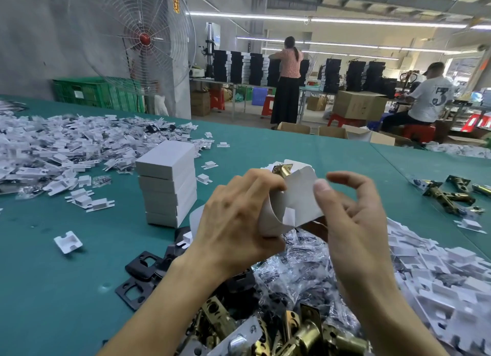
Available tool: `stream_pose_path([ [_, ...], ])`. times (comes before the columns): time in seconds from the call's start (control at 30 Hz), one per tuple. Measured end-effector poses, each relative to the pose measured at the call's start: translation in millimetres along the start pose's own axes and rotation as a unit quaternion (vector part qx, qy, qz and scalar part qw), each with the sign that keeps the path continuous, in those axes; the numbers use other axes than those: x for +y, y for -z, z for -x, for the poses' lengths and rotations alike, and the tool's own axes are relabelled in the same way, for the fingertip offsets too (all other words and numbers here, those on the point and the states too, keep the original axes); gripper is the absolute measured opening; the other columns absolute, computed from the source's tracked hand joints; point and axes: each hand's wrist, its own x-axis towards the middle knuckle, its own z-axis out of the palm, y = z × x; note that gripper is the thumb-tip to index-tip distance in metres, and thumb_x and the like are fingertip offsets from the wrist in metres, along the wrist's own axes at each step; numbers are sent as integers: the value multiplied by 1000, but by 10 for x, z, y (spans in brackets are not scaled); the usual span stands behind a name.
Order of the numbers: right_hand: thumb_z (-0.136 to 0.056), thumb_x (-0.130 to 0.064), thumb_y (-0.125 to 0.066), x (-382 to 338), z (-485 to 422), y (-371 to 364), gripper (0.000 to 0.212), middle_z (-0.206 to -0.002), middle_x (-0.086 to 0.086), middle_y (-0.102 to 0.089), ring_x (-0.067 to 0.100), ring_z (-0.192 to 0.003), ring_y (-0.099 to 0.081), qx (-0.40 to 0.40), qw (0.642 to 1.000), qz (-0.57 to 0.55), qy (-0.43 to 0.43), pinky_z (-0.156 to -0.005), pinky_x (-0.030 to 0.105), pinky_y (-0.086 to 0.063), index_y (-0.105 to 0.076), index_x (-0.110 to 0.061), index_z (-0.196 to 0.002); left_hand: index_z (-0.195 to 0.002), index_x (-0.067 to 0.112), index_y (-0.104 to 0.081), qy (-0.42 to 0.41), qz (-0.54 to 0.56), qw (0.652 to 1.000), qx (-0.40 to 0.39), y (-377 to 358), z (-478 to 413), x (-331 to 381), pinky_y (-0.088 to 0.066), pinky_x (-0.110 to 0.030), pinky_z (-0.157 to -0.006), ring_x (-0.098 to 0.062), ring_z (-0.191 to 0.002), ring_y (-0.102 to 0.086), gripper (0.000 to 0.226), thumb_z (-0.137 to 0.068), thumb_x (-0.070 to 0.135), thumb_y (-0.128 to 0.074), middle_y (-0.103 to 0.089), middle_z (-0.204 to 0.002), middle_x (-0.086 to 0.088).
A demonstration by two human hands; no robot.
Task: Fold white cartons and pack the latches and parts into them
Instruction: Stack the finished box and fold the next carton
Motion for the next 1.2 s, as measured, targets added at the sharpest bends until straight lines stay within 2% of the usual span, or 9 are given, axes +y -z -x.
stream_pose_path([
  [0.13,-78,-45,-63,22,13,-40,24,-74,-1,-70,10,-66,-63,-41,996,-45,-58,-60,27,-56,-71,-22,-75,-134,32,-35,-5,-45,999,2,-17,12,-17,-45,-36,-66,-14,-82,-46,99,-45,34,-79,-42,-111,15],
  [0.23,-65,-48,-73,70,15,-58,26,-79,3,-74,12,-69,-65,-33,998,-24,-54,-63,36,-59,-73,-24,-76,-137,29,-30,-11,-58,998,-12,-32,34,-26,-42,-36,-69,-15,-85,-45,111,-40,29,-84,-41,-111,14],
  [0.3,-65,-43,-78,105,11,-50,26,-82,2,-76,11,-69,-67,-25,998,-22,-47,-61,27,-56,-75,-23,-81,-139,29,-25,-1,-50,998,-31,-40,27,-8,-46,-40,-73,-22,-91,-54,112,-42,29,-82,-54,-116,10],
  [0.5,-79,-12,-80,129,-4,-27,8,-83,4,-77,15,-68,-72,-1,1000,-17,-18,-62,22,-55,-74,-15,-84,-147,14,-35,61,11,997,-50,-17,3,61,-47,-37,-87,-23,-106,-56,106,-49,40,-68,-59,-126,0],
  [0.7,-79,-11,-80,107,49,-87,8,-77,-3,-76,14,-75,-75,17,996,80,16,-74,41,-60,-75,-16,-76,-126,9,-52,41,-71,996,-40,-105,9,65,-35,-30,-74,-22,-90,-50,84,-46,30,-70,-57,-108,0],
  [0.77,-80,-11,-79,114,56,-112,6,-78,-5,-76,11,-76,-74,17,995,91,27,-76,37,-60,-77,-17,-80,-125,10,-52,41,-86,995,-37,-130,13,49,-33,-30,-73,-22,-88,-48,84,-46,29,-75,-55,-105,1],
  [0.9,-87,-12,-74,105,63,-130,16,-100,-12,-73,-6,-94,-67,-52,993,91,48,-79,9,-50,-78,-22,-98,-128,21,-37,83,-61,994,-32,-97,18,7,-36,-34,-76,-19,-92,-47,81,-58,40,-73,-49,-105,6],
  [1.03,-84,-26,-69,138,43,-92,36,-113,-22,-60,5,-118,-59,-156,979,114,58,-99,27,-48,-67,-34,-119,-123,30,-25,138,-5,990,-39,-37,-2,17,-38,-39,-74,-18,-88,-44,73,-60,61,-44,-39,-99,13],
  [1.2,-69,-26,-81,131,33,-64,25,-98,-8,-73,13,-95,-72,-87,987,59,122,-86,24,-57,-76,-32,-93,-132,28,-27,126,28,989,-66,-39,-6,25,-44,-42,-81,-17,-94,-44,83,-61,53,-62,-40,-104,12],
])
